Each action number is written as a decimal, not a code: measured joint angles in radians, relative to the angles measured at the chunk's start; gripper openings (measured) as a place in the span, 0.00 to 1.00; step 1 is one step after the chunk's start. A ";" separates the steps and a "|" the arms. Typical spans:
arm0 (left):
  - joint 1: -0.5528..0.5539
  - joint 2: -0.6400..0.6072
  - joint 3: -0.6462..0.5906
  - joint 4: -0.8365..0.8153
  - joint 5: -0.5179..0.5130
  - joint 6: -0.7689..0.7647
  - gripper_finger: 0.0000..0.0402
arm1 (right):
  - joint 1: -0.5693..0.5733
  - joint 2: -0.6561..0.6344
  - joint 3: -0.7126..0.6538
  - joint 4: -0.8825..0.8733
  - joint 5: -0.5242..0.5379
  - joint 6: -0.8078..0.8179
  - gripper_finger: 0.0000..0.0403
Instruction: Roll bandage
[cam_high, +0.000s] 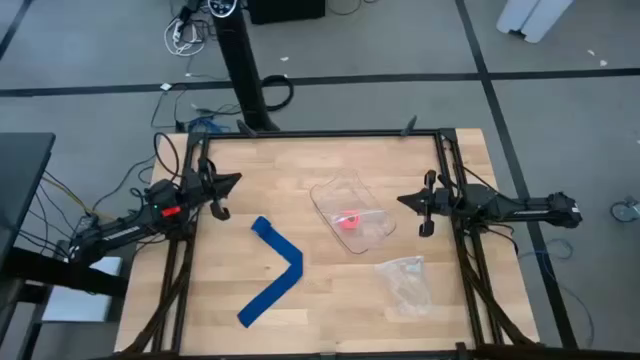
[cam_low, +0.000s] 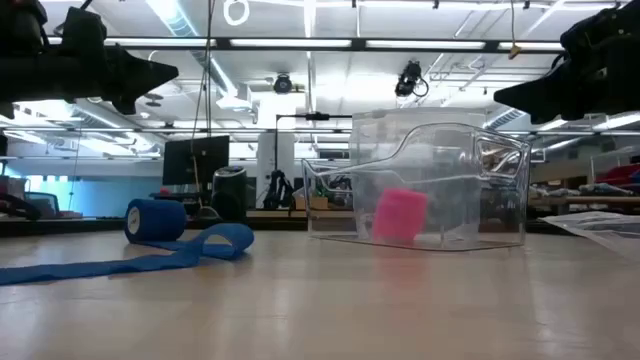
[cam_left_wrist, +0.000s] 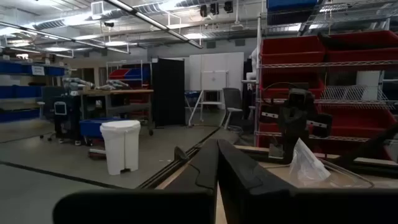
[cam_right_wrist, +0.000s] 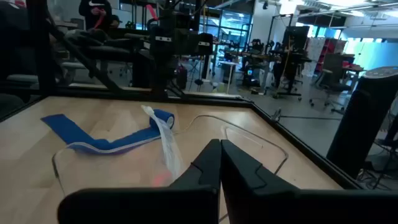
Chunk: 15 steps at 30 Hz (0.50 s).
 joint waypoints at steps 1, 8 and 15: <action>0.000 0.000 0.000 0.000 0.000 0.000 0.04 | 0.000 0.000 0.000 0.000 0.000 0.000 0.02; 0.000 0.000 0.000 0.000 0.000 0.000 0.04 | 0.000 0.000 0.000 0.000 0.000 0.000 0.02; 0.000 0.000 0.000 0.000 0.000 0.000 0.04 | 0.000 0.000 0.000 0.000 0.000 0.000 0.01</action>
